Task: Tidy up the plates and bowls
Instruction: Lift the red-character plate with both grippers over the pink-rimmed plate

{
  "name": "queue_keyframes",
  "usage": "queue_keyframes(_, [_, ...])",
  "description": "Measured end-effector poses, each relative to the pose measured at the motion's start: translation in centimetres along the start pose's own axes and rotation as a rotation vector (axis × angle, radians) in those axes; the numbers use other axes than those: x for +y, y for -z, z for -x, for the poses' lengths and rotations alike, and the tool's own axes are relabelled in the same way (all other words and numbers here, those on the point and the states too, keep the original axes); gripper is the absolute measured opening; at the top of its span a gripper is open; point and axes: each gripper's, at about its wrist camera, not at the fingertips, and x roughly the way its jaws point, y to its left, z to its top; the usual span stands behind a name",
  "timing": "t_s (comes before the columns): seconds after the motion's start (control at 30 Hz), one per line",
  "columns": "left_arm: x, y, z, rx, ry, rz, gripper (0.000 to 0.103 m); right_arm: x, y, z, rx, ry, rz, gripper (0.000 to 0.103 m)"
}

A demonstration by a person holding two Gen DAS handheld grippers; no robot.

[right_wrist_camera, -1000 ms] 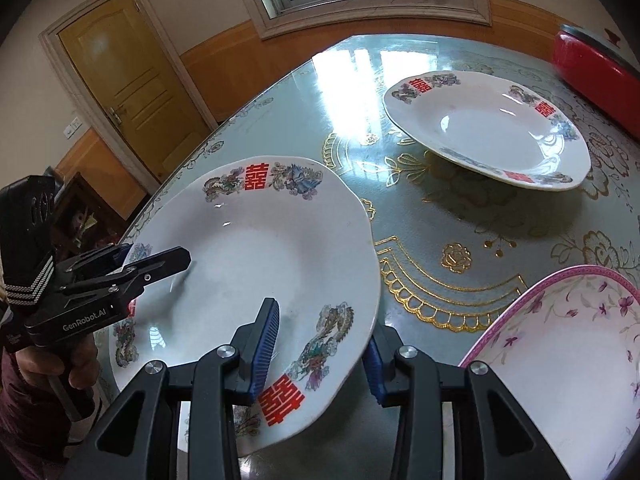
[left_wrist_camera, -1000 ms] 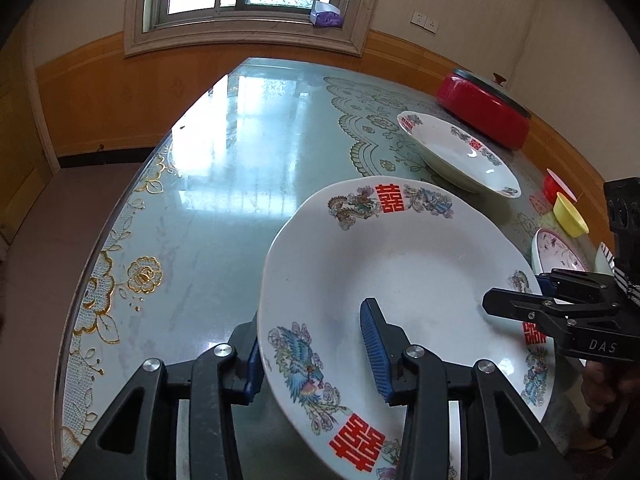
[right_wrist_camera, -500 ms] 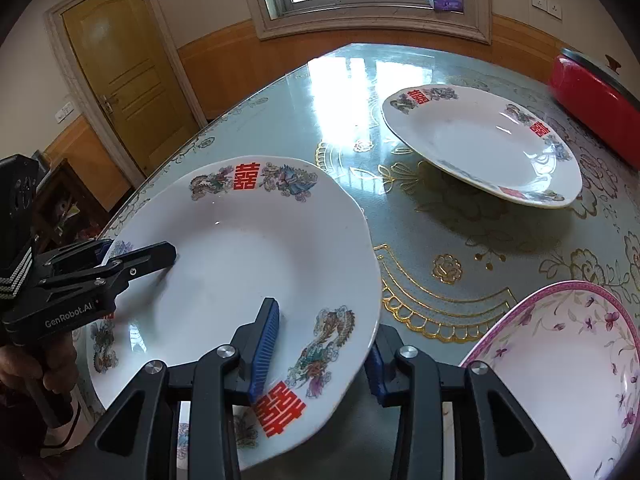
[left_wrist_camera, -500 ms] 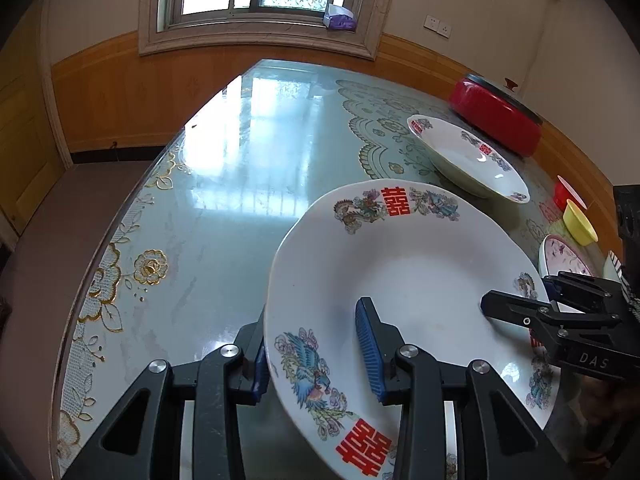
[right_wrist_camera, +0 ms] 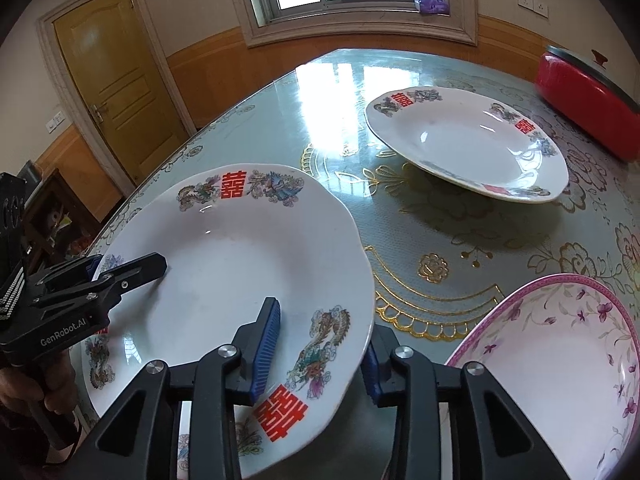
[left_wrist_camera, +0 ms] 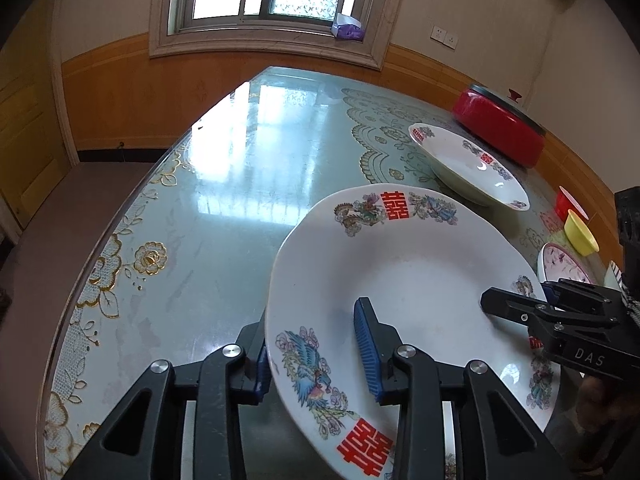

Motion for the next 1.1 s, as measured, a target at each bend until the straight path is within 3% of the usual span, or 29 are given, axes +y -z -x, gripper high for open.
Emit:
queue_keyframes(0.47, [-0.6,0.2,1.0,-0.002,0.025,0.047,0.034,-0.6,0.1,0.8,-0.002,-0.016,-0.034,0.033])
queue_keyframes(0.77, [-0.8,0.6,0.8,-0.016,0.061,0.028,0.031,-0.8,0.5,0.9,-0.017,-0.044,-0.018,0.031])
queue_keyframes(1.1, [-1.1,0.8,1.2,-0.038,0.044,-0.024,0.030,-0.8,0.9,1.1,-0.031,-0.050,-0.013,0.031])
